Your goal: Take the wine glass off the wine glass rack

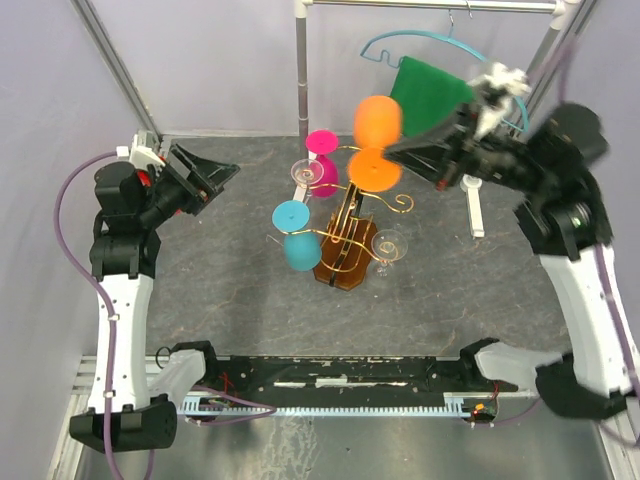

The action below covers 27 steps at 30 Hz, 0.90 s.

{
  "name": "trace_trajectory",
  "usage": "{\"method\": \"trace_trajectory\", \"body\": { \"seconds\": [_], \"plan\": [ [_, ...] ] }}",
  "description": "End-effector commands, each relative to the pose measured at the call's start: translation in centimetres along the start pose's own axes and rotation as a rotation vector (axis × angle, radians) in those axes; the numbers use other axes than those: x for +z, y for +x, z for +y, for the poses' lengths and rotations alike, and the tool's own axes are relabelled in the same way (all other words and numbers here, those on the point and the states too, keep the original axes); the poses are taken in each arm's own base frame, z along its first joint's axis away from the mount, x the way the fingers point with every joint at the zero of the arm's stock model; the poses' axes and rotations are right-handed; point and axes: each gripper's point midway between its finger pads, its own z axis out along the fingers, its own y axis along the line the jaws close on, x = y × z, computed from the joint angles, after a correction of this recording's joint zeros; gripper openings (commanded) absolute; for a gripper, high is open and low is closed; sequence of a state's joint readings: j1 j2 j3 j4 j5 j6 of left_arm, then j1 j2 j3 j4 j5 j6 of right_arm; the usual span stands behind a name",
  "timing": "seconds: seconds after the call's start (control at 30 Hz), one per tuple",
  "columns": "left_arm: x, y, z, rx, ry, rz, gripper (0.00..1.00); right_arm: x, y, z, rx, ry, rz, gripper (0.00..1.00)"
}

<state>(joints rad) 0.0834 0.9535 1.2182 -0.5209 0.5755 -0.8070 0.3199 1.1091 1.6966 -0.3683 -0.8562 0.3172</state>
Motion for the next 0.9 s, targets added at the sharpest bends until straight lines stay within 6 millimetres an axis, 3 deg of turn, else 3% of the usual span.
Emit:
{"method": "trace_trajectory", "body": {
  "seconds": [0.0, 0.13, 0.33, 0.67, 0.87],
  "plan": [
    [-0.4, -1.9, -4.6, -0.063, 0.168, -0.032, 0.92, 5.3, 1.9, 1.0, -0.173, -0.087, 0.129, 0.01],
    [0.2, -2.7, -5.9, -0.105, 0.224, -0.021, 0.93, 9.5, 4.0, 1.2, -0.229, -0.141, 0.195, 0.01],
    [0.9, -2.8, -6.9, -0.194, 0.295, 0.03, 0.93, 13.6, 8.2, 2.8, -0.367, -0.227, 0.316, 0.02],
    [1.4, -2.4, -7.2, -0.243, 0.323, 0.093, 0.93, 16.3, 12.1, 7.4, -0.674, -0.405, 0.286, 0.02],
    [1.7, -1.1, -7.0, -0.252, 0.333, 0.145, 0.93, 17.1, 12.5, 8.7, -0.746, -0.45, 0.262, 0.02]
  ]
}}
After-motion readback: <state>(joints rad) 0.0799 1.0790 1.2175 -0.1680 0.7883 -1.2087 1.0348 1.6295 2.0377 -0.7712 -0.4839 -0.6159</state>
